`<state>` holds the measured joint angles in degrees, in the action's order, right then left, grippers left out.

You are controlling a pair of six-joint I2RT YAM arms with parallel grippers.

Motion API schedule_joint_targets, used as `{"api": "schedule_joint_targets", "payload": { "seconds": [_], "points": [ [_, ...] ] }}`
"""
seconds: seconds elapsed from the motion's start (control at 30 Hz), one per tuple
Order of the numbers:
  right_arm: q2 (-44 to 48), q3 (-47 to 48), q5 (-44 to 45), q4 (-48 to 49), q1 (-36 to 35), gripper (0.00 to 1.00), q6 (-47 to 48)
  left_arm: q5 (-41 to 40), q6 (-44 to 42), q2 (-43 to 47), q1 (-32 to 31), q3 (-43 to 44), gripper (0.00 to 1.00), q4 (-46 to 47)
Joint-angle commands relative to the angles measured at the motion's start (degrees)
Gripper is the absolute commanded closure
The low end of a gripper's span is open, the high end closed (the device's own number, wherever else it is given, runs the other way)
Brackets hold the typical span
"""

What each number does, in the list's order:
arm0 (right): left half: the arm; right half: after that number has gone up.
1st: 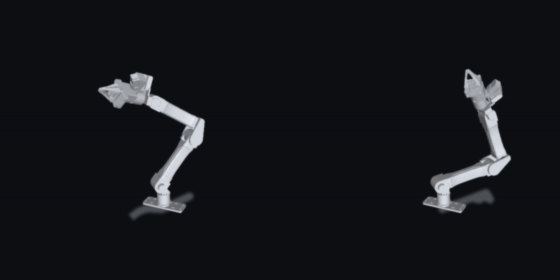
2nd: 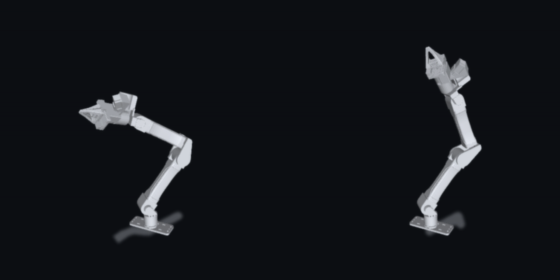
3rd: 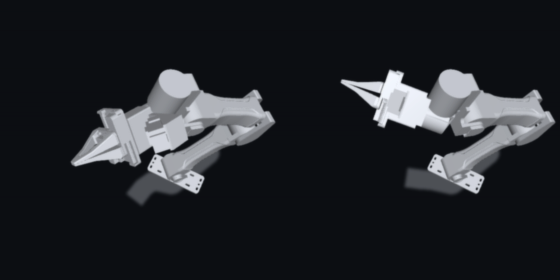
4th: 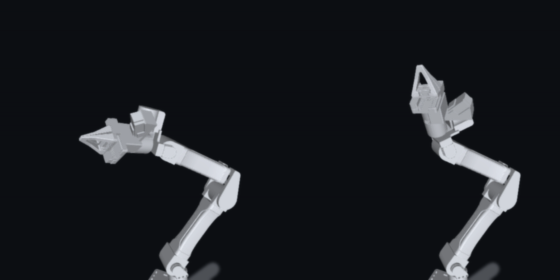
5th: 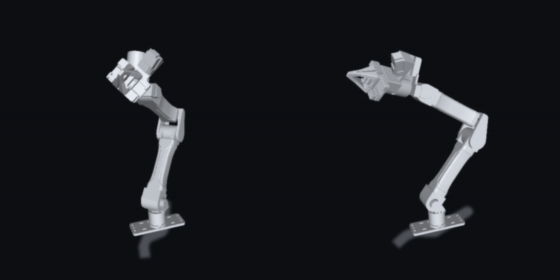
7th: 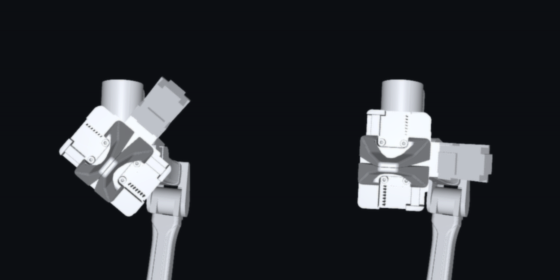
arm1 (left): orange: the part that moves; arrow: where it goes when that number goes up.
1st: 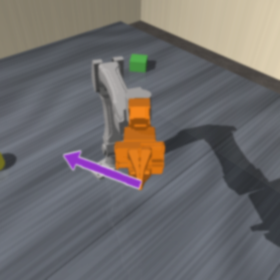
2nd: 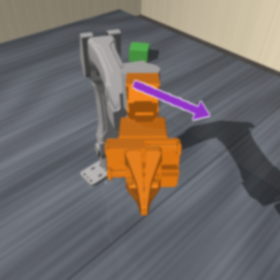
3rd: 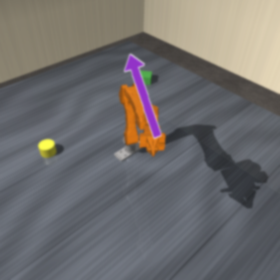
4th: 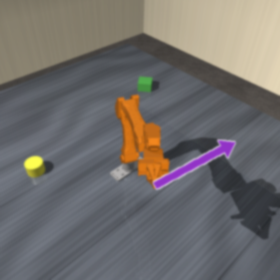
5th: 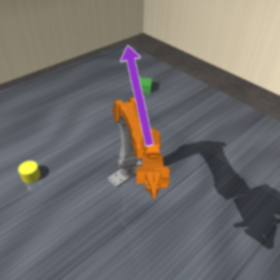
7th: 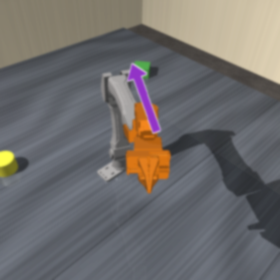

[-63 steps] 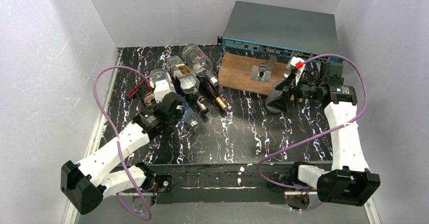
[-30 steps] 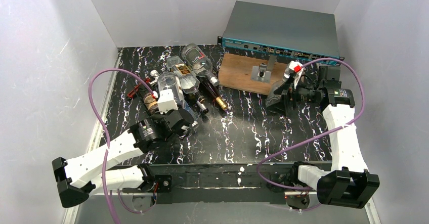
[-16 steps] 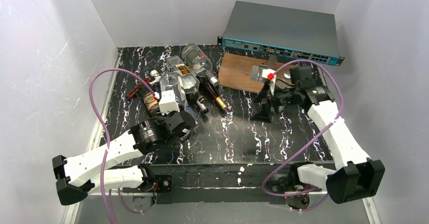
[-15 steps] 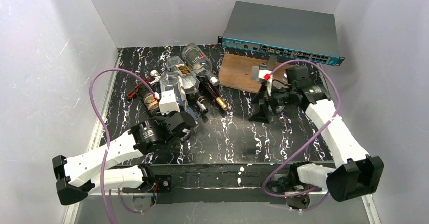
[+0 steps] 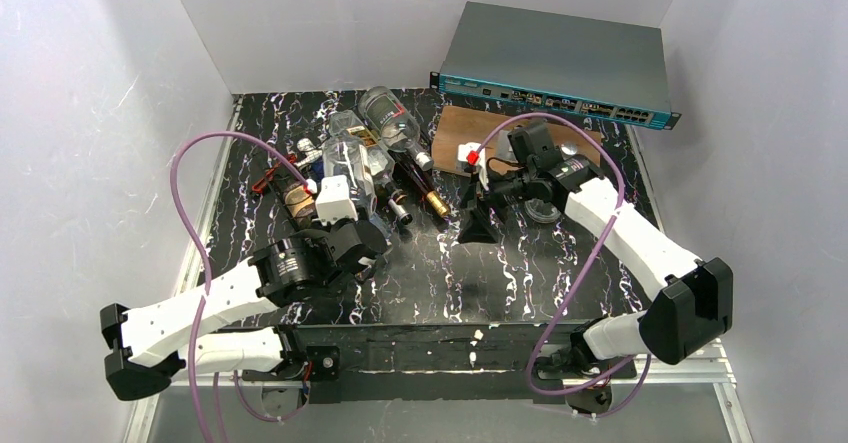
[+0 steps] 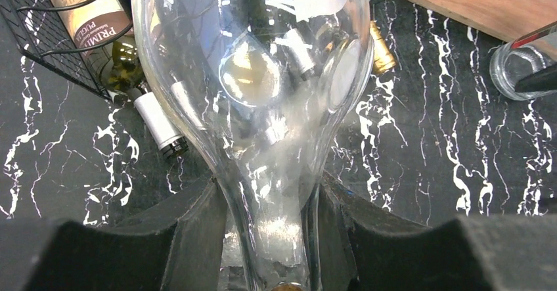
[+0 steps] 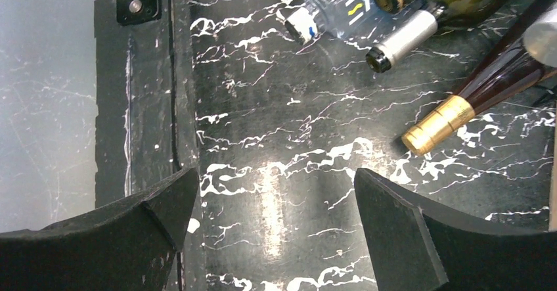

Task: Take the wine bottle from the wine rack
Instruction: Pick up the wine bottle from the wine rack, then place the wine bottle at the center of the board.

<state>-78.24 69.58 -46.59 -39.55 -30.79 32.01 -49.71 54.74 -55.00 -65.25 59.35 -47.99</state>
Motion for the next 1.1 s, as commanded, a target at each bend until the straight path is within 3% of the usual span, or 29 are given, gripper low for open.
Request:
{"api": "schedule_joint_targets", "payload": {
  "seconds": [0.0, 0.23, 0.4, 0.6, 0.8, 1.07],
  "points": [
    [2.89, -2.12, 0.14, 7.99, -0.06, 0.02, -4.72, -13.16, -1.61, 1.14, -1.05, 5.70, 1.00, 6.49],
    [7.30, -8.53, 0.46, 11.81, 0.73, 0.02, -6.66, -10.91, -4.60, -1.72, -2.54, 7.35, 1.00, 11.37],
    [11.28, -10.97, -1.98, 13.08, 6.05, 0.02, -6.54, -8.64, -4.79, -4.27, -3.99, 7.59, 1.00, 14.49],
    [15.25, -12.97, -4.00, 11.51, 10.92, 0.02, -4.13, -3.91, -5.09, -7.50, -5.17, 7.69, 1.00, 18.55],
    [17.21, -15.71, -4.46, 9.19, 11.44, 0.02, -0.20, -0.79, -5.44, -9.48, -6.25, 7.33, 1.00, 21.54],
    [16.94, -24.91, -11.39, 19.84, 10.23, 0.00, -7.04, 4.01, -5.34, -13.48, -6.79, 6.05, 1.00, 26.49]
  ]
}}
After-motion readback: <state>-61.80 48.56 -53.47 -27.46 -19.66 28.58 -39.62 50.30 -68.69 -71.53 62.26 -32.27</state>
